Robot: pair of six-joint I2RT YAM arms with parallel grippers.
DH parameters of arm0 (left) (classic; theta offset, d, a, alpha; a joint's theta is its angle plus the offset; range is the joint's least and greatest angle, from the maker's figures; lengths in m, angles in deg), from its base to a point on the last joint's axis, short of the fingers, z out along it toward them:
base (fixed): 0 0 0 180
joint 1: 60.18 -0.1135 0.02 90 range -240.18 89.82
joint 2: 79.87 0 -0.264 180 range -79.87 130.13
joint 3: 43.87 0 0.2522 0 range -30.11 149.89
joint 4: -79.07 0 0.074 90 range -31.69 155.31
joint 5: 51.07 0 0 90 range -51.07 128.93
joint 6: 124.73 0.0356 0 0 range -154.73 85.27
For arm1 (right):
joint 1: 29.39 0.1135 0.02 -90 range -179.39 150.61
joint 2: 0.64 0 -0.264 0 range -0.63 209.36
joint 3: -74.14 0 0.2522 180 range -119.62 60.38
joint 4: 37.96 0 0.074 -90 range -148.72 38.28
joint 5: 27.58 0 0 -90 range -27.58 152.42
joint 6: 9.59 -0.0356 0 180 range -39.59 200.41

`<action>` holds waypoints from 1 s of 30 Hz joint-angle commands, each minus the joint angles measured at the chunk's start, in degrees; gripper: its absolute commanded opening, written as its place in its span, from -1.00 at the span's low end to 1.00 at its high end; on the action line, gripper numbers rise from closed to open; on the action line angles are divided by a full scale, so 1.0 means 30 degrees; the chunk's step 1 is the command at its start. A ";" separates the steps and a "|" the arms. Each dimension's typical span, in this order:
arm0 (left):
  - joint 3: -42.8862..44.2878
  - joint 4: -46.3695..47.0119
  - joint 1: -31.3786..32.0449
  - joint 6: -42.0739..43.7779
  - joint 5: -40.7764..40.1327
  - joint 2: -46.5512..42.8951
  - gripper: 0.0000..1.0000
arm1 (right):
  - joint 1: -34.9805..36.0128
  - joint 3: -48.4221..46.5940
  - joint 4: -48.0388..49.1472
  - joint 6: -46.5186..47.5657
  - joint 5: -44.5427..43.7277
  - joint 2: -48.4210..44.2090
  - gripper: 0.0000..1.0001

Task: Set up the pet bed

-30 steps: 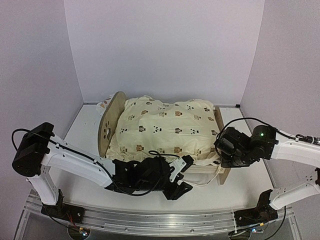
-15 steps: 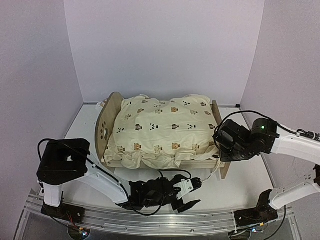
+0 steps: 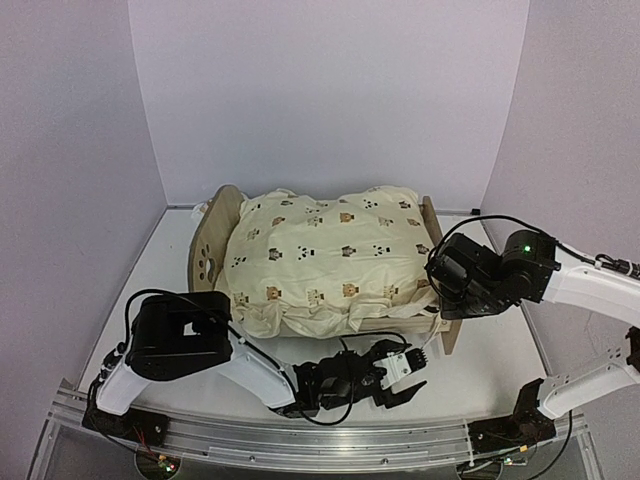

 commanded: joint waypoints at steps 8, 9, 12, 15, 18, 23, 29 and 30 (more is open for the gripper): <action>0.2605 0.0391 -0.2136 -0.1873 0.2932 0.1432 0.40 | 0.0720 -0.1739 0.1887 0.0906 -0.1279 -0.0605 -1.00; 0.2921 0.0264 -0.2183 -0.1888 0.2893 0.1623 0.39 | 0.0743 -0.1753 0.1887 0.0845 -0.1192 -0.0620 -1.00; 0.3876 0.0013 -0.2260 -0.2253 0.2468 0.2295 0.35 | 0.0815 -0.1728 0.1912 0.0642 -0.0932 -0.0659 -1.00; 0.4722 0.0227 -0.2295 -0.2703 0.1307 0.3048 0.22 | 0.0984 -0.1727 0.1953 0.0541 -0.0787 -0.0687 -1.00; 0.5332 0.0679 -0.2406 -0.3116 0.0398 0.3572 0.14 | 0.1106 -0.1727 0.1971 0.0542 -0.0643 -0.0679 -1.00; 0.5978 0.0558 -0.2732 -0.3708 -0.0616 0.4091 0.07 | 0.1398 -0.1674 0.2023 0.0502 -0.0553 -0.0737 -1.00; 0.6893 0.1050 -0.2774 -0.3761 -0.1840 0.4860 -0.05 | 0.1709 -0.1581 0.2163 0.0456 -0.0652 -0.0781 -1.00; 0.7104 0.1050 -0.2770 -0.3749 -0.2210 0.5019 -0.08 | 0.1772 -0.1581 0.2182 0.0441 -0.0636 -0.0781 -1.00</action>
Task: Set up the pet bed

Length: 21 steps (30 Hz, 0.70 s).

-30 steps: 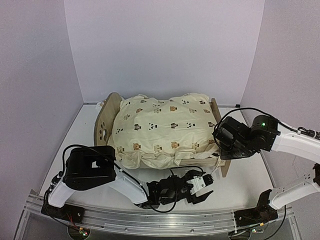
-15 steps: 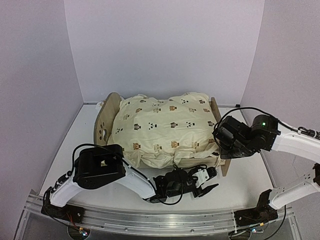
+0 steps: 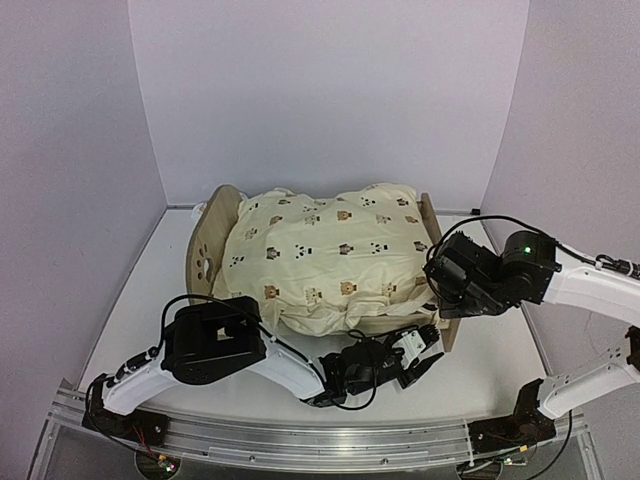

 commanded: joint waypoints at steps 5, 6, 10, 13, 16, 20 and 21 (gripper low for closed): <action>0.1728 0.0571 -0.1400 -0.0983 -0.4755 0.1472 -0.19 | 0.1561 -0.1522 0.2004 0.0614 -0.0045 -0.0794 -1.00; 0.1779 0.0617 -0.1412 -0.0971 -0.4964 0.1530 -0.19 | 0.1614 -0.1523 0.2003 0.0626 -0.0054 -0.0807 -1.00; 0.2152 0.0386 -0.1581 -0.1405 -0.5294 0.1920 -0.20 | 0.1814 -0.1475 0.2075 0.0667 -0.0039 -0.0760 -1.00; 0.2561 0.0195 -0.1637 -0.1528 -0.4933 0.2196 -0.22 | 0.1970 -0.1464 0.2131 0.0685 -0.0049 -0.0721 -1.00; 0.3009 -0.0086 -0.1643 -0.1642 -0.4706 0.2467 -0.25 | 0.2035 -0.1464 0.2184 0.0707 -0.0067 -0.0722 -1.00; 0.3565 -0.0376 -0.1630 -0.1635 -0.4769 0.2738 -0.33 | 0.2187 -0.1421 0.2243 0.0716 -0.0098 -0.0712 -1.00; 0.3690 -0.0465 -0.1632 -0.1631 -0.4805 0.2800 -0.37 | 0.2222 -0.1400 0.2245 0.0716 -0.0108 -0.0709 -1.00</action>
